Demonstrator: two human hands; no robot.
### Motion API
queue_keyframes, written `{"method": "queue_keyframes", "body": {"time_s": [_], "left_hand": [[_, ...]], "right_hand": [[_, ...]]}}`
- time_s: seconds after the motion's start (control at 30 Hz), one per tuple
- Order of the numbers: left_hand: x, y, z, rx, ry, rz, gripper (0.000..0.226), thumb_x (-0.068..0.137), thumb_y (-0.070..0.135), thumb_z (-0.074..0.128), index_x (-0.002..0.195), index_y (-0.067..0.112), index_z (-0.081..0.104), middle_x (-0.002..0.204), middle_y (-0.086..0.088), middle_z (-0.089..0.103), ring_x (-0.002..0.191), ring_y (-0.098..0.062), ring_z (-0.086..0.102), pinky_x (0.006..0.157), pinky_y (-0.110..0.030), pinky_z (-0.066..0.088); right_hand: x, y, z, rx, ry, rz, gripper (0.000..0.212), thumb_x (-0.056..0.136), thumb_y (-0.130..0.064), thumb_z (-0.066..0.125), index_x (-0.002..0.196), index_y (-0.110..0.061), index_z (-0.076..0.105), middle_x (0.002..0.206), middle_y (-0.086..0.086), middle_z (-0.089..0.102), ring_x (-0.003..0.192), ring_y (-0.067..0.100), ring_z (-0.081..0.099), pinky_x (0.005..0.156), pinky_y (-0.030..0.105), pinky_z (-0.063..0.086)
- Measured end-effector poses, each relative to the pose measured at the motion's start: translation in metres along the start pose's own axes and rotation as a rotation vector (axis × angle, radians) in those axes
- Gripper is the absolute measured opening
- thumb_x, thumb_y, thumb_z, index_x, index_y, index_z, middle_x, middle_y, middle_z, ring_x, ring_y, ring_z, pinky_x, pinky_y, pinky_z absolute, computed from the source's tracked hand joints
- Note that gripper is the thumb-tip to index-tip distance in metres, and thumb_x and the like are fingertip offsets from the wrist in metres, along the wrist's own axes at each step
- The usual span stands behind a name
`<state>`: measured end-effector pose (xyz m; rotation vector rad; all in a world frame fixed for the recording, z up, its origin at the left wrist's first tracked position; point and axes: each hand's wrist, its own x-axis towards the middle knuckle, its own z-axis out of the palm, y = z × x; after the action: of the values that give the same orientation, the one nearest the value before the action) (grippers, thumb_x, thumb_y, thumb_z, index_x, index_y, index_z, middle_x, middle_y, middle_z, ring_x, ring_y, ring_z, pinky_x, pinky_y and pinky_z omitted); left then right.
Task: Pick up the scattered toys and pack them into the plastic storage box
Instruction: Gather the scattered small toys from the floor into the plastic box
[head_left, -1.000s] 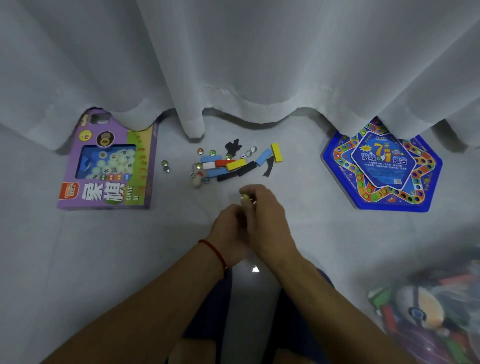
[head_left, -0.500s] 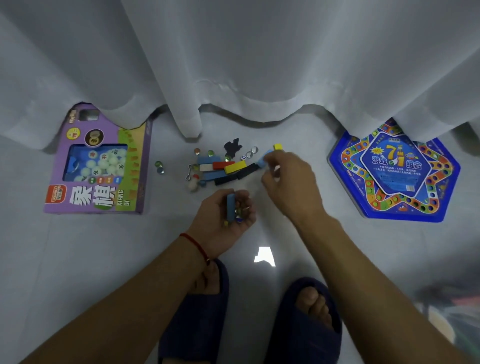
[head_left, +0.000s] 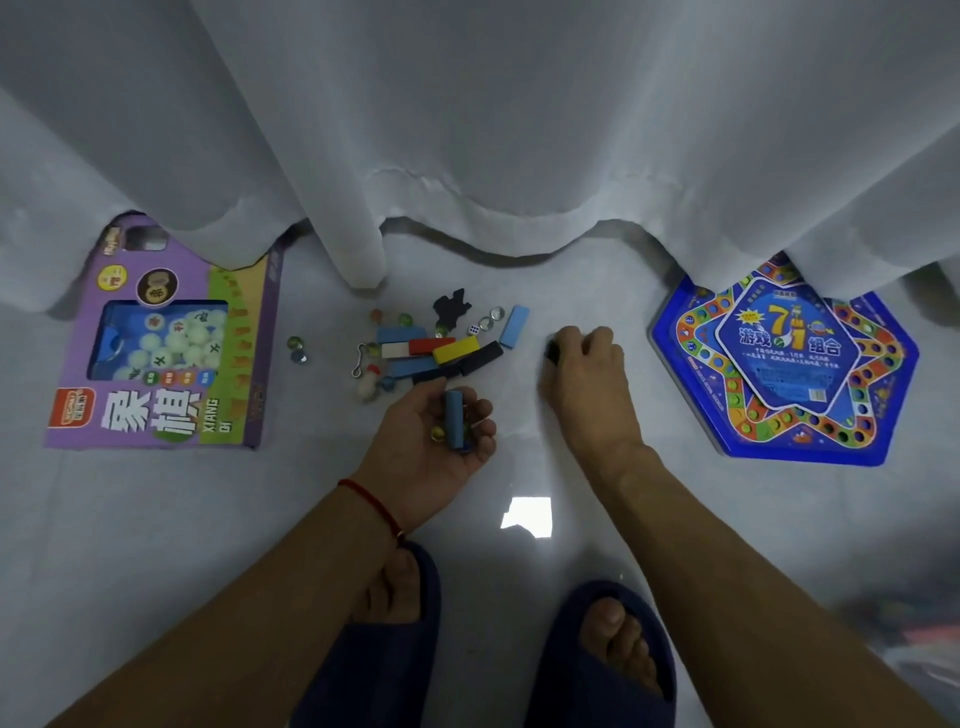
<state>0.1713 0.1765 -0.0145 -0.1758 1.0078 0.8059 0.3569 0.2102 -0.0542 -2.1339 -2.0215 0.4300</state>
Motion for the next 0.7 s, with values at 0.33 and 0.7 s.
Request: {"method": "queue_keyframes", "body": {"time_s": [0.33, 0.7], "left_hand": [[-0.06, -0.022, 0.051, 0.219, 0.005, -0.027, 0.025, 0.097, 0.026, 0.049, 0.088, 0.005, 0.06, 0.081, -0.013, 0.058, 0.071, -0.022, 0.054, 0.068, -0.031, 0.048], [-0.186, -0.118, 0.222, 0.932, -0.481, -0.136, 0.02, 0.098, 0.014, 0.047, 0.103, -0.002, 0.057, 0.092, -0.017, 0.054, 0.073, -0.026, 0.057, 0.077, -0.04, 0.059]], "right_hand": [[-0.04, -0.01, -0.055, -0.013, -0.452, 0.125, 0.045, 0.1, -0.01, 0.048, 0.14, 0.001, 0.03, 0.124, 0.02, 0.054, 0.106, 0.031, 0.059, 0.086, 0.033, 0.047], [-0.208, 0.065, -0.313, 1.156, 0.228, 0.724, 0.021, 0.093, -0.001, 0.046, 0.105, -0.007, 0.062, 0.083, 0.01, 0.06, 0.064, 0.022, 0.058, 0.071, 0.04, 0.057]]}}
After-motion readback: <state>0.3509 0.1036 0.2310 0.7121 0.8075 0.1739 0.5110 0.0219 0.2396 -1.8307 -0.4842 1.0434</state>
